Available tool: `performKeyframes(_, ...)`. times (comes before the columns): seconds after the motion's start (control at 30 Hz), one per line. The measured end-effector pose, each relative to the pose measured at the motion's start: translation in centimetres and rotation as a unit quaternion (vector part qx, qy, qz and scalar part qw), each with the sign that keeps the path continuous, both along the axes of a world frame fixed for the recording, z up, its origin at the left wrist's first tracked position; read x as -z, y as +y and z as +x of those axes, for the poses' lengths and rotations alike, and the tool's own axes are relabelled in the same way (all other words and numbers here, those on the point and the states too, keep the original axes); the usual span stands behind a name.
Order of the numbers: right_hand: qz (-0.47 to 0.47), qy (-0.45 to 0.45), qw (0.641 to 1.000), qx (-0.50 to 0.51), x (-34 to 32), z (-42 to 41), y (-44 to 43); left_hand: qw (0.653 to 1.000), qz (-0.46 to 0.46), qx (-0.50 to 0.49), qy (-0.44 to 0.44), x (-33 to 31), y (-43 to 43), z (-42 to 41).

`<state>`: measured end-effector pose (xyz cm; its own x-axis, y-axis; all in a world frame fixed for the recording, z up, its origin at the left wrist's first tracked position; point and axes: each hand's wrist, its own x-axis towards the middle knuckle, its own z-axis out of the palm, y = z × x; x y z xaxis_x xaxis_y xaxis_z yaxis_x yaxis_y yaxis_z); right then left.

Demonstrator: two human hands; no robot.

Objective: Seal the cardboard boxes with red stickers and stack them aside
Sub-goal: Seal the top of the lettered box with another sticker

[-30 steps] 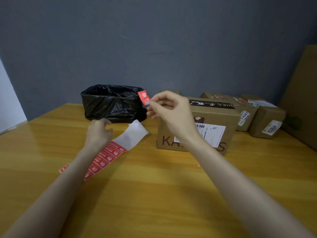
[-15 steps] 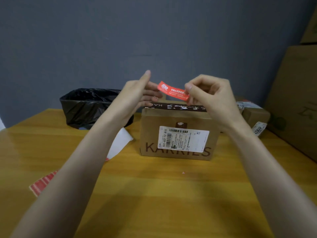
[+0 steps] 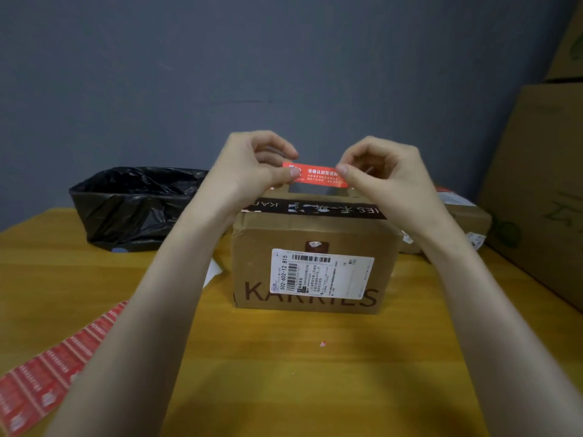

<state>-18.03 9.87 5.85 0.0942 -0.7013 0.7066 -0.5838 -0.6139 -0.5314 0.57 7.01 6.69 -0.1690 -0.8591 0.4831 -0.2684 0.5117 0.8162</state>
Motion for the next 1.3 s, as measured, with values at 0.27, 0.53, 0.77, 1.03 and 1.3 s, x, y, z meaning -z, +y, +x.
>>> performKeyframes(0.27,-0.005,0.034,0.99,0.137,0.0,1.0,-2.1,0.985,-0.111,-0.126,-0.034,0.5,-1.7,-0.6)
performKeyframes(0.53,-0.005,-0.049,0.986,0.16,0.5,0.7,-2.5,0.982,-0.136,-0.133,0.007,1.4,-2.3,-1.0)
performKeyframes(0.77,0.062,-0.116,0.981,0.14,0.3,-0.4,-2.8,0.993,-0.07,-0.087,0.049,1.6,-2.6,-1.3)
performKeyframes(1.03,0.106,-0.099,0.98,0.134,0.2,-0.8,-2.4,0.997,0.053,-0.043,0.029,1.3,-2.0,-1.4)
performKeyframes(1.3,0.116,-0.096,0.982,0.115,0.0,-0.9,-2.1,0.997,0.064,-0.048,-0.002,1.4,-2.3,-1.6)
